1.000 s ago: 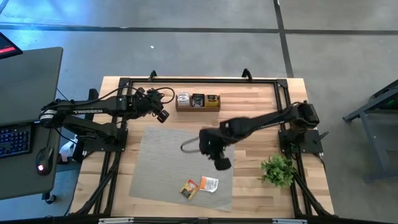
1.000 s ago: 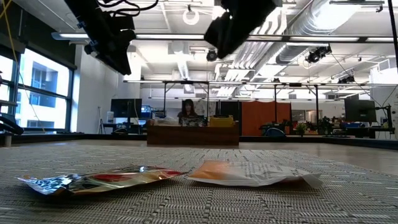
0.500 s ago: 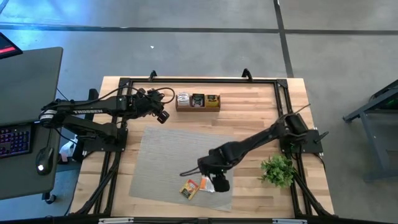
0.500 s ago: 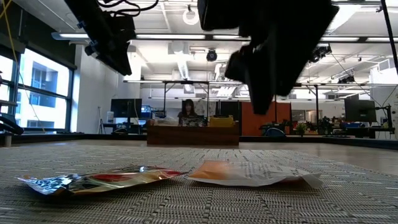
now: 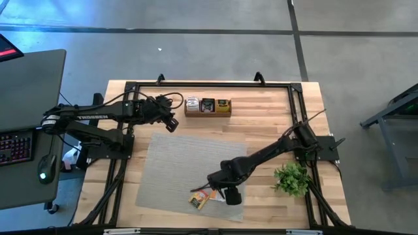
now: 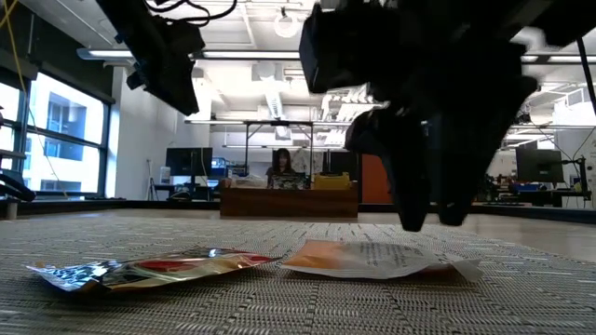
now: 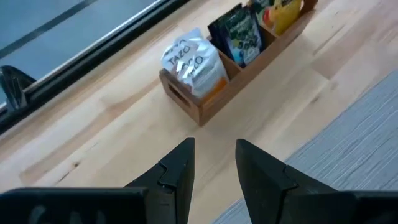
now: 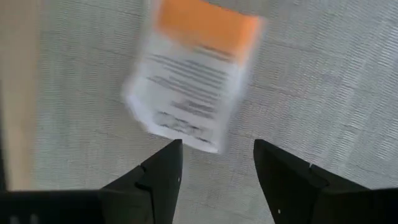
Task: Pick & Place Tea
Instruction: Put the orange tea bag into the left section of the wooden organizer
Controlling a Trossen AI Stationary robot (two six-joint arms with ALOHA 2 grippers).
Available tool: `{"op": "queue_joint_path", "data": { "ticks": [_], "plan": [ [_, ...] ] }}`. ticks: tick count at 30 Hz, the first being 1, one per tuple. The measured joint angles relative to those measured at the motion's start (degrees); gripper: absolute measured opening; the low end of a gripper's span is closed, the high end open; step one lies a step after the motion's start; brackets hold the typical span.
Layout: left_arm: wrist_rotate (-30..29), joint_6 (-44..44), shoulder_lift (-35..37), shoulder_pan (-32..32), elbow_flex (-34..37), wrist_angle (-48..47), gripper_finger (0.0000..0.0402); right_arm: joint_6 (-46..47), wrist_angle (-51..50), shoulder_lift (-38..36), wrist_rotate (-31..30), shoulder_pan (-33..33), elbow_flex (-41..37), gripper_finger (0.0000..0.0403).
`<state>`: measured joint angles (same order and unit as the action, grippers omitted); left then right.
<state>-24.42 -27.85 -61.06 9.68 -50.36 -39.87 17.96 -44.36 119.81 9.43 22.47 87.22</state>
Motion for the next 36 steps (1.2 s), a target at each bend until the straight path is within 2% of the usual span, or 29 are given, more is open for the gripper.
{"op": "queue_joint_path", "data": {
  "ticks": [6, 11, 22, 25, 28, 33, 36],
  "plan": [
    [-0.1, 0.4, 0.0, 0.0, 1.7, -0.3, 0.0115, -0.9, 6.3, 0.6, 0.0, 0.5, 0.2, 0.0193],
    [-1.3, 0.5, 0.0, 0.0, 1.7, -0.3, 0.0115, -3.5, 6.0, 3.1, 0.4, 0.5, 0.3, 0.0193],
    [-0.7, 0.5, 0.0, 0.0, 1.7, -0.2, 0.0115, -12.7, 5.4, 3.7, -6.2, 2.0, 0.2, 0.0187],
    [-0.7, 0.6, 0.0, 0.0, 1.7, -0.2, 0.0115, -15.5, 5.3, 3.8, -8.0, 2.6, 0.2, 0.0160],
    [-0.7, 0.5, 0.0, 0.0, 1.7, -0.2, 0.0115, -16.9, 5.3, 3.8, -7.1, 2.7, 0.2, 0.0116],
    [-0.5, 0.5, 0.0, 0.0, 1.7, -0.2, 0.0115, -16.5, 5.5, 3.6, -2.1, 1.6, 0.2, 0.0039],
    [-0.5, 0.5, 0.0, 0.0, 1.7, -0.2, 0.0115, -15.6, 3.8, 3.5, 0.2, 0.4, 1.0, 0.0009]
  ]
}}
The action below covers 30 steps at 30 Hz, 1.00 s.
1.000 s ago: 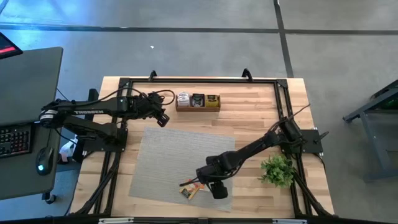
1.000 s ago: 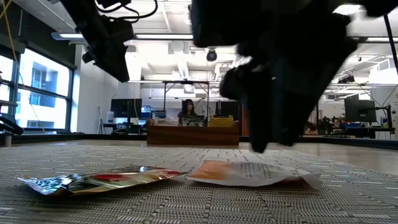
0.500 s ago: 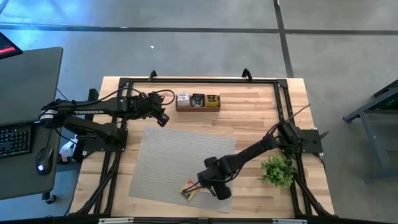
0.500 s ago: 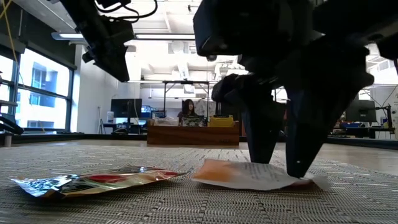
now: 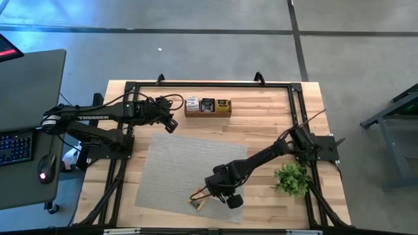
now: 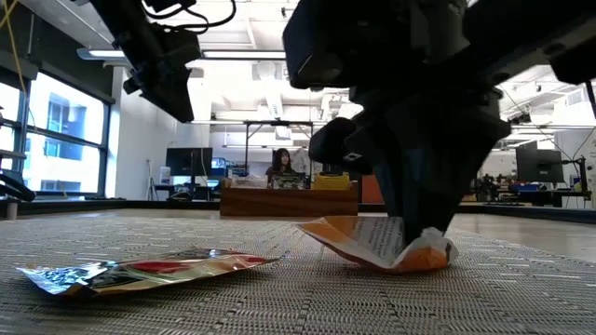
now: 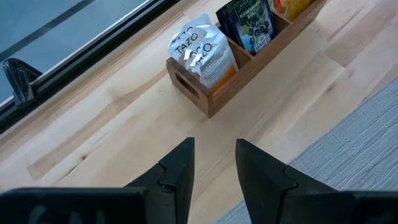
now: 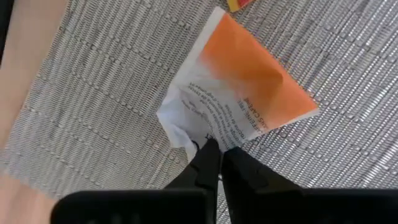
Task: Pick & Place Tea
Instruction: Put the orange tea bag into the left section of the wooden organizer
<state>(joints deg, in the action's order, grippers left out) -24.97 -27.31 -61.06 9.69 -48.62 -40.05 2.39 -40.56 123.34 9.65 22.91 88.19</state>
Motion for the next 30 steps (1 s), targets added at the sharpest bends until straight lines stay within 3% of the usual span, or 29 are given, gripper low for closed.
{"op": "queue_joint_path", "data": {
  "ticks": [3, 6, 11, 16, 18, 22, 26, 28, 30],
  "plan": [
    [0.0, 0.0, 0.0, 0.0, 0.0, 0.0, 0.0115, -0.9, -5.9, 0.1, -1.1, -1.0, 3.0, 0.0009],
    [0.0, 0.0, 0.0, 0.0, 0.0, 0.0, 0.0115, -3.6, -12.3, 0.0, -8.2, -1.7, 7.6, 0.0017],
    [0.0, 0.0, 0.0, 0.0, 0.0, 0.0, 0.0115, -18.0, -18.9, -0.1, -30.4, -2.4, 11.8, 0.0014],
    [2.5, 0.0, 0.0, 0.0, 0.0, 0.0, 0.0115, -41.5, -14.6, -0.2, -57.2, -5.4, 9.8, 0.0007],
    [4.0, 0.0, 0.0, 0.0, 0.0, 0.0, 0.0115, -50.4, -11.1, -0.2, -63.2, -8.4, 8.8, 0.0008],
    [5.1, 0.0, 0.5, 0.0, 0.0, 0.0, 0.0115, -65.3, -4.1, -0.3, -68.8, -15.2, 7.4, 0.0013],
    [5.1, 1.2, 0.6, 0.0, 0.0, 0.0, 0.0115, -87.8, 7.5, -0.3, -73.3, -21.3, 5.8, 0.0004],
    [5.2, 1.4, 0.6, 0.0, -0.1, 0.0, 0.0115, -98.4, 12.8, -0.3, -72.4, -23.7, 5.6, 0.0005],
    [6.0, 1.5, 0.6, 0.0, -0.1, -0.3, 0.0115, -105.0, 16.9, -0.3, -67.3, -25.7, 5.6, 0.0007]
  ]
}}
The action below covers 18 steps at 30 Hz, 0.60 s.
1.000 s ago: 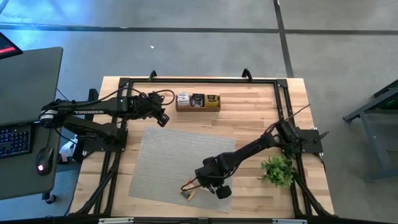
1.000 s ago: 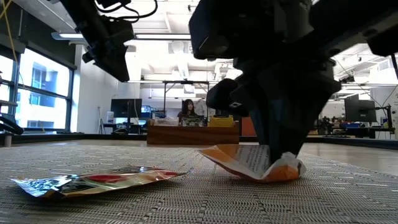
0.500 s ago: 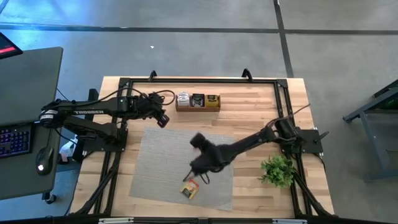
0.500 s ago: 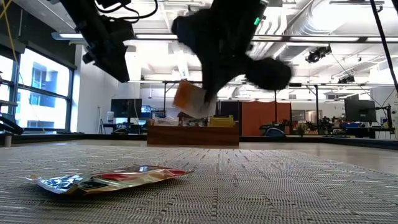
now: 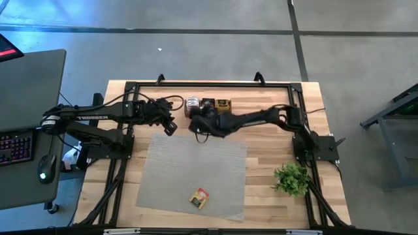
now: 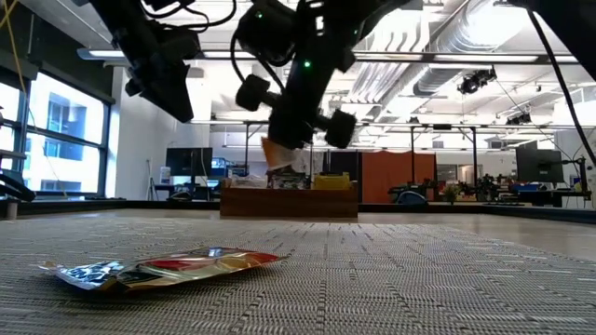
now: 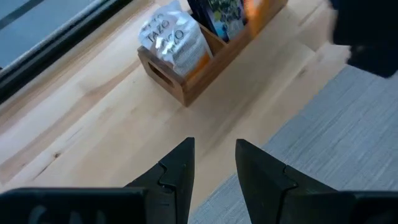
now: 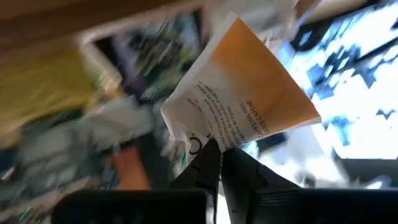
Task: Pick & Place Tea
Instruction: Put the orange tea bag into the left section of the wooden organizer
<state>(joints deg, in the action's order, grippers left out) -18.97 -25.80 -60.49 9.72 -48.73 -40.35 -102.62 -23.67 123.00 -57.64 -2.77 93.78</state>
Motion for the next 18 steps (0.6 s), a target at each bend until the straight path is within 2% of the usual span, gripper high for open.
{"op": "queue_joint_path", "data": {
  "ticks": [3, 6, 9, 18],
  "plan": [
    [0.4, 0.0, 0.0, 0.0, 0.0, -0.2, 0.0115, -6.1, 4.5, 0.0, 8.5, -2.4, 0.0, 0.0005],
    [0.8, 0.0, 0.0, 0.0, 0.0, -0.2, 0.0115, -10.9, 9.0, 0.1, 13.2, -3.8, 0.0, 0.0003],
    [0.9, 0.0, 0.0, 0.0, 0.0, -0.1, 0.0115, -11.6, 12.0, 0.3, 14.8, -4.9, 0.0, 0.0007],
    [0.9, 0.0, 0.0, 0.0, 0.0, 0.1, 0.0115, -11.6, 11.9, 0.8, 19.7, -8.6, 0.0, 0.0014]
  ]
}}
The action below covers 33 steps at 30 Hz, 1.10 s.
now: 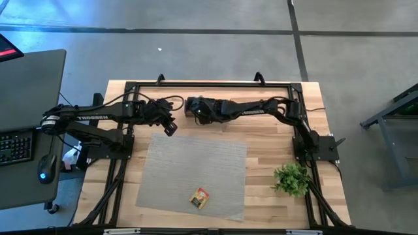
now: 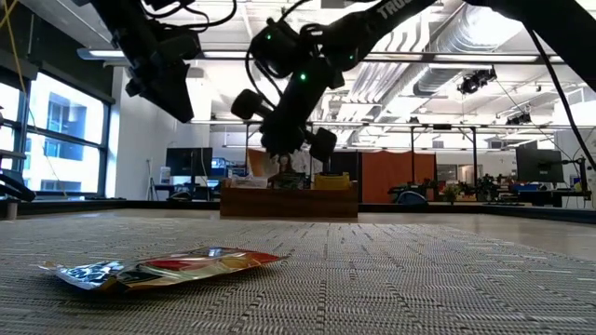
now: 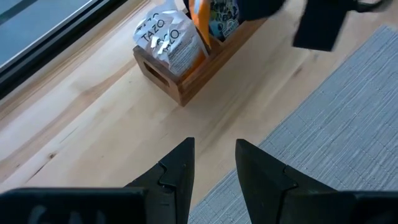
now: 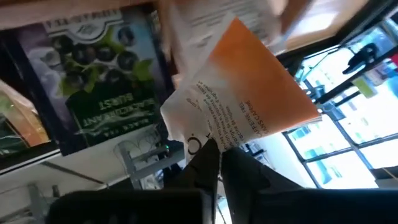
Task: Pick & Place Tea
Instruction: Put the orange tea bag into the left section of the wooden organizer
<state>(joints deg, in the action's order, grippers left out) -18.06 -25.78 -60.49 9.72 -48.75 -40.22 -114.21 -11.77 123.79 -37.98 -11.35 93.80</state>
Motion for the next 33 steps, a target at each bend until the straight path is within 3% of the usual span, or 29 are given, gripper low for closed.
{"op": "queue_joint_path", "data": {
  "ticks": [6, 11, 23, 29, 33],
  "plan": [
    [0.0, 0.0, 0.0, 0.0, 0.0, 2.5, 0.0115, 1.2, -0.1, 0.0, 2.7, -2.3, 0.0, 0.0041],
    [0.1, 2.3, 0.0, 0.0, -0.1, 5.4, 0.0115, 1.9, -2.3, 0.0, 8.3, -3.7, 0.0, 0.0064],
    [0.2, 3.0, 0.0, 0.0, -0.1, 6.8, 0.0115, 9.1, 0.3, 0.0, 12.5, -4.5, 0.0, 0.0094],
    [0.1, 3.0, 0.0, 0.0, -0.1, 6.8, 0.0115, 15.3, 6.0, 0.0, 12.5, -4.8, 0.0, 0.0094],
    [0.4, 3.0, 0.0, 0.0, -0.1, 6.8, 0.0115, 21.6, 12.0, 0.0, 6.5, -4.6, 0.0, 0.0094]
  ]
}}
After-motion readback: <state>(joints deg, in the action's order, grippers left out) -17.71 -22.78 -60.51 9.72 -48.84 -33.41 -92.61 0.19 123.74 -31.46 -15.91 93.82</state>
